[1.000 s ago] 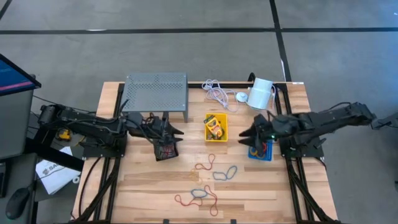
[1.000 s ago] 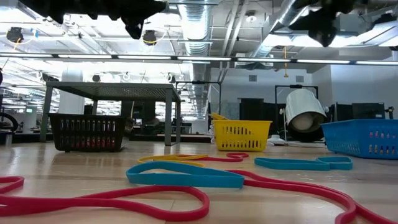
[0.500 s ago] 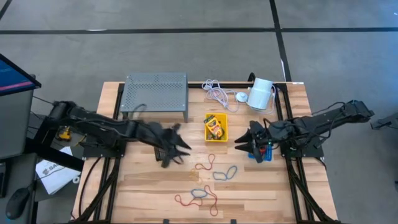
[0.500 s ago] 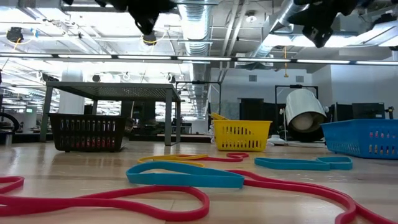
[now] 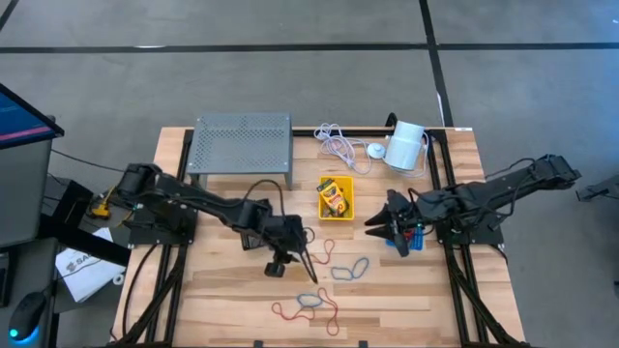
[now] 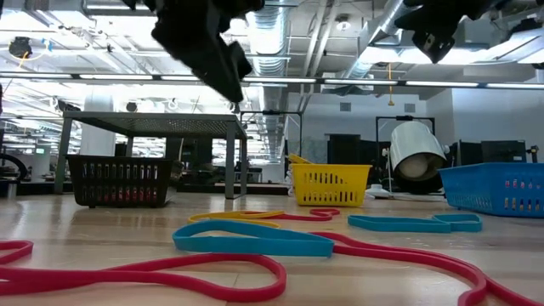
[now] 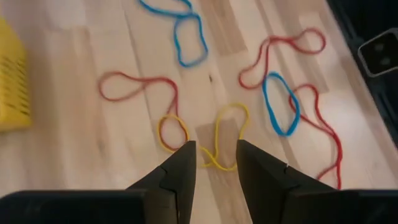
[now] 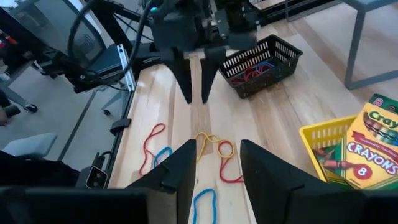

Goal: Pick & Place Office Desk Supplies
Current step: Put the yellow rubber band into the black bin

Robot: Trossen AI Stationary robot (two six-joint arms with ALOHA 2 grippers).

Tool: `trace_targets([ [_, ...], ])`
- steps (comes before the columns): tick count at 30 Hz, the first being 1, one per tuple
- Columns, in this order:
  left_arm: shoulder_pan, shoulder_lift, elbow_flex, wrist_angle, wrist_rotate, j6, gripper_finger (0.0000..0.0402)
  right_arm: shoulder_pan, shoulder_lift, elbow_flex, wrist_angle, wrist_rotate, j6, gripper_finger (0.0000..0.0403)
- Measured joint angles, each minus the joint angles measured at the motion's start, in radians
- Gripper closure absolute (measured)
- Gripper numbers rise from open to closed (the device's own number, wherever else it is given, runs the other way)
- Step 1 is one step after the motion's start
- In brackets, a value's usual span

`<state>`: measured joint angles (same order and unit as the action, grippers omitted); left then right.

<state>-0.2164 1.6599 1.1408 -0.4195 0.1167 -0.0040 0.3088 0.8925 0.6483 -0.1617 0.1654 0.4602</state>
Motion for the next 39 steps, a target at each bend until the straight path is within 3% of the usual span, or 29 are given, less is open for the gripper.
trace_targets([
  [16,-0.042,0.190,0.000,0.093,-0.005,-0.295,0.0291,-0.015,0.123,0.000,-0.001,0.000,0.000,0.0282],
  [25,-0.071,0.225,0.021,0.083,-0.144,-0.291,0.0291,0.000,0.135,0.000,0.017,0.000,-0.001,0.0282],
  [39,-0.074,0.300,0.027,0.086,-0.153,-0.290,0.0289,0.039,0.135,0.000,0.042,-0.004,-0.016,0.0282],
])
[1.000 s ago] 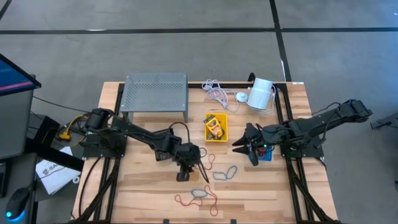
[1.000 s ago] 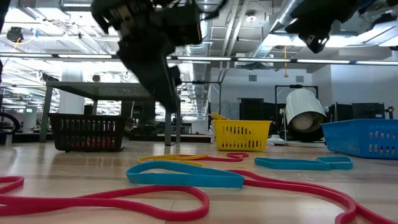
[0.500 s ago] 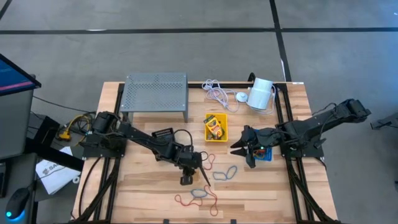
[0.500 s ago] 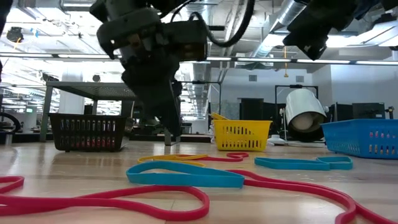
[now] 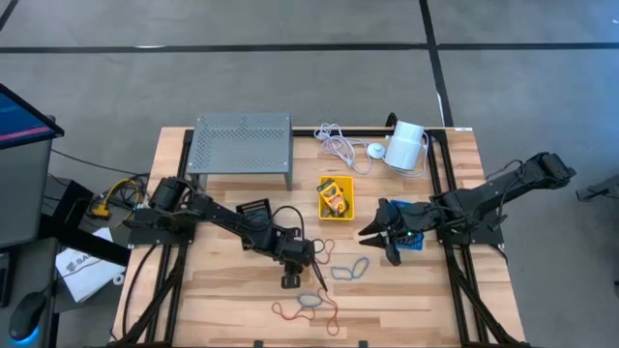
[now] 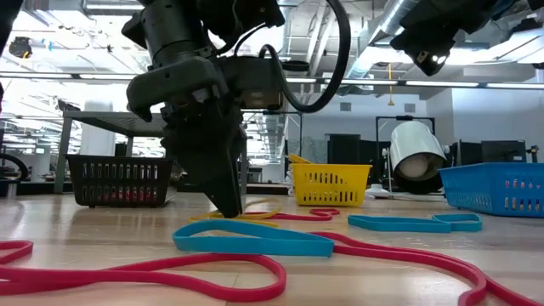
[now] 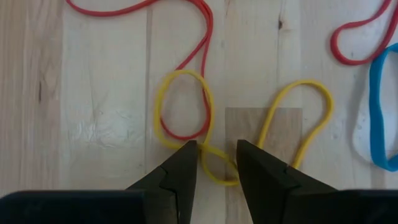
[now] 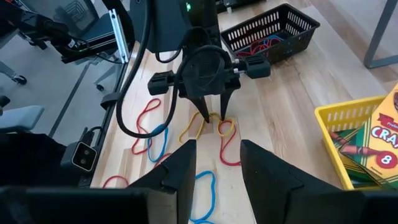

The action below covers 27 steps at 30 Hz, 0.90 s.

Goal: Pick & Place Office Desk Supplies
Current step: Put the yellow rubber band into the black bin

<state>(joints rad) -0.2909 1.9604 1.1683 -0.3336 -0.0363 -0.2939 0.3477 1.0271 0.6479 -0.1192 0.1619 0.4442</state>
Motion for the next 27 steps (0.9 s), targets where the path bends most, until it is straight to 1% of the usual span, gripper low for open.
trace_targets([
  [4,0.000,0.001,0.000,0.001,-0.018,0.000,0.0294,0.000,0.000,0.000,0.000,0.000,-0.003,0.0282],
  [7,0.000,0.001,0.000,-0.001,-0.027,-0.003,0.0312,-0.001,0.000,0.000,0.000,0.000,-0.007,0.0282],
  [9,0.000,0.002,0.000,-0.002,-0.043,-0.025,0.0334,-0.001,0.000,0.000,0.000,0.000,-0.008,0.0282],
  [12,0.000,0.002,0.000,-0.003,-0.054,-0.032,0.0384,-0.001,0.000,0.000,0.000,0.001,-0.010,0.0282],
  [13,0.000,0.002,0.000,-0.003,-0.053,-0.032,0.0391,-0.001,0.000,0.000,0.000,0.001,-0.010,0.0282],
  [20,-0.001,-0.010,-0.003,-0.007,-0.038,-0.062,0.0399,-0.001,0.000,0.000,-0.001,0.004,-0.010,0.0282],
  [27,-0.019,-0.128,-0.005,-0.060,-0.035,-0.102,0.0400,-0.002,0.000,0.000,-0.009,0.004,-0.011,0.0282],
])
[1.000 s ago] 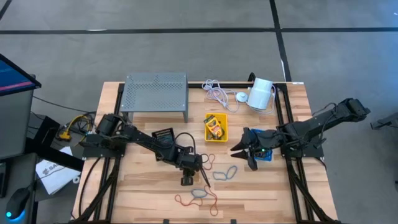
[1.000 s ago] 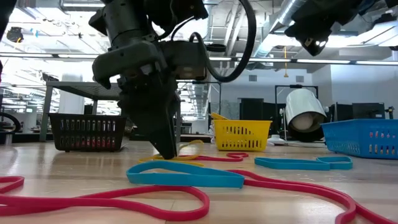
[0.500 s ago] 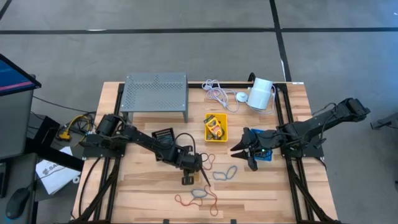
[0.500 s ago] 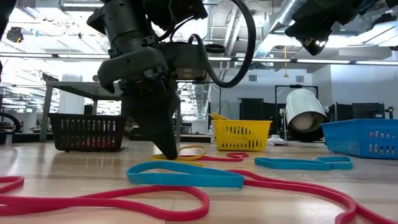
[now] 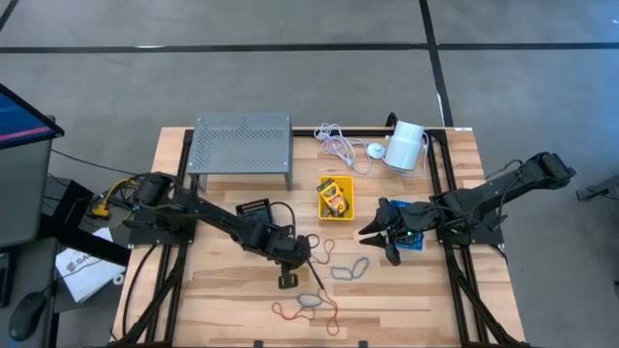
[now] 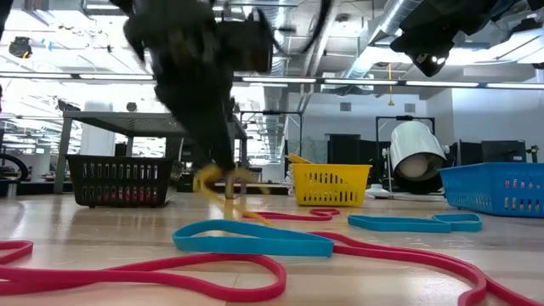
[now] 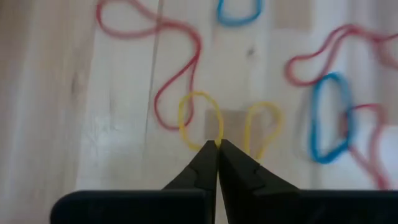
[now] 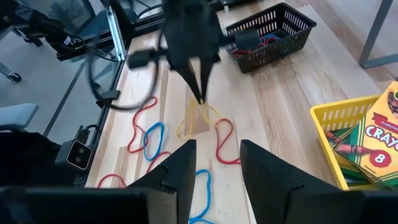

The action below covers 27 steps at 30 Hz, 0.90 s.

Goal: Pick & Place Office Desk Supplies
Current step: Put the yellow rubber band into the black bin

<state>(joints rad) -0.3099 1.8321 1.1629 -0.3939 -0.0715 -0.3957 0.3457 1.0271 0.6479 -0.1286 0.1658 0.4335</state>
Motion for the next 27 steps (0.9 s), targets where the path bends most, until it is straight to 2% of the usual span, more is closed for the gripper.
trace_targets([
  [8,-0.012,-0.169,0.002,-0.035,-0.020,0.001,0.0401,0.000,0.000,0.000,-0.001,0.000,0.000,0.0282],
  [16,-0.012,-0.328,0.002,-0.133,-0.113,0.001,0.0401,0.000,0.000,0.000,-0.013,0.000,0.000,0.0282],
  [27,-0.012,-0.488,0.002,-0.384,-0.221,-0.018,0.0401,0.000,0.000,0.000,-0.039,0.000,0.000,0.0282],
])
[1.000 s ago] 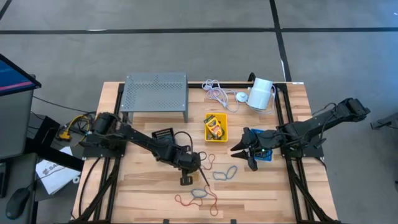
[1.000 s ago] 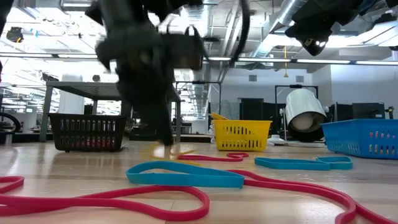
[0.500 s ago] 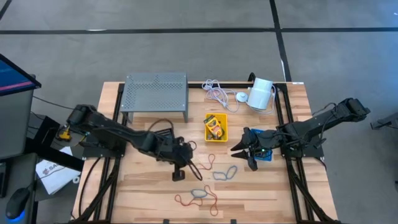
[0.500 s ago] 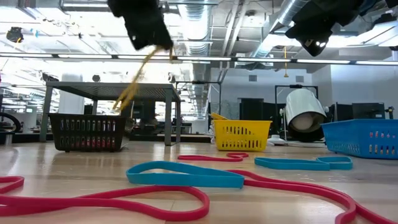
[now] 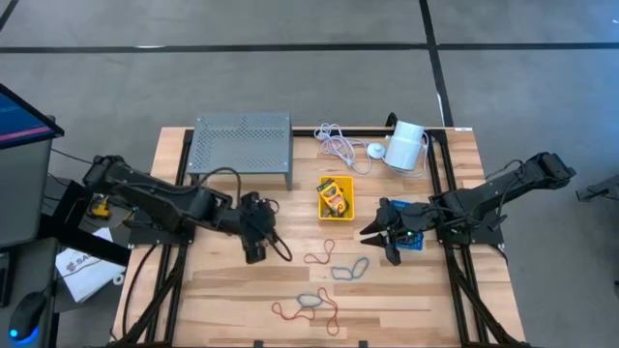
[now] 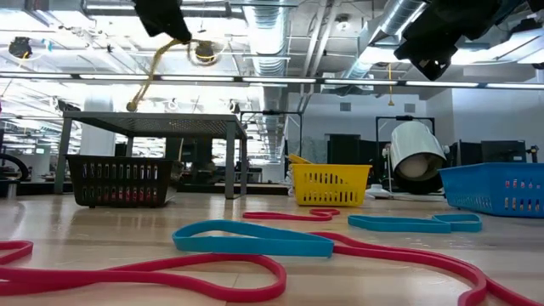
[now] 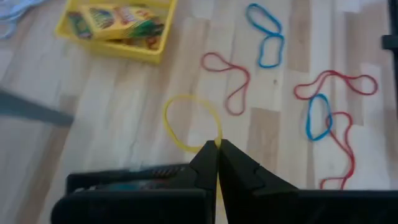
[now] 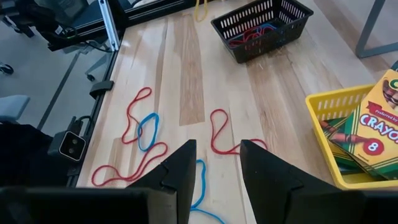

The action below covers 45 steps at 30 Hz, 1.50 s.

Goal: Pick & Place Office Desk Supplies
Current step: Put the yellow rubber band into the black bin

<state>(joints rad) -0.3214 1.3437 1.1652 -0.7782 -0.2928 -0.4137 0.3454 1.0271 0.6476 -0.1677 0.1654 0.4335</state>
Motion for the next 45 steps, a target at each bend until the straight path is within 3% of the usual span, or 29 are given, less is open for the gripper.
trace_targets([
  [10,0.028,-0.049,-0.001,-0.241,-0.043,-0.075,0.0401,0.000,0.000,0.000,-0.005,0.000,0.000,0.0282],
  [19,0.122,-0.042,-0.179,-0.183,-0.031,-0.083,0.0401,0.000,0.000,0.000,-0.012,0.000,0.001,0.0282],
  [24,0.152,-0.041,-0.252,-0.051,0.018,-0.065,0.0401,0.000,0.000,0.000,-0.012,0.000,0.001,0.0282],
  [34,0.186,-0.041,-0.332,0.050,0.063,-0.060,0.0401,-0.001,0.000,0.000,-0.012,0.019,0.002,0.0282],
  [45,0.186,-0.041,-0.336,0.063,0.065,-0.062,0.0398,-0.001,0.000,0.000,-0.012,0.019,0.001,0.0282],
])
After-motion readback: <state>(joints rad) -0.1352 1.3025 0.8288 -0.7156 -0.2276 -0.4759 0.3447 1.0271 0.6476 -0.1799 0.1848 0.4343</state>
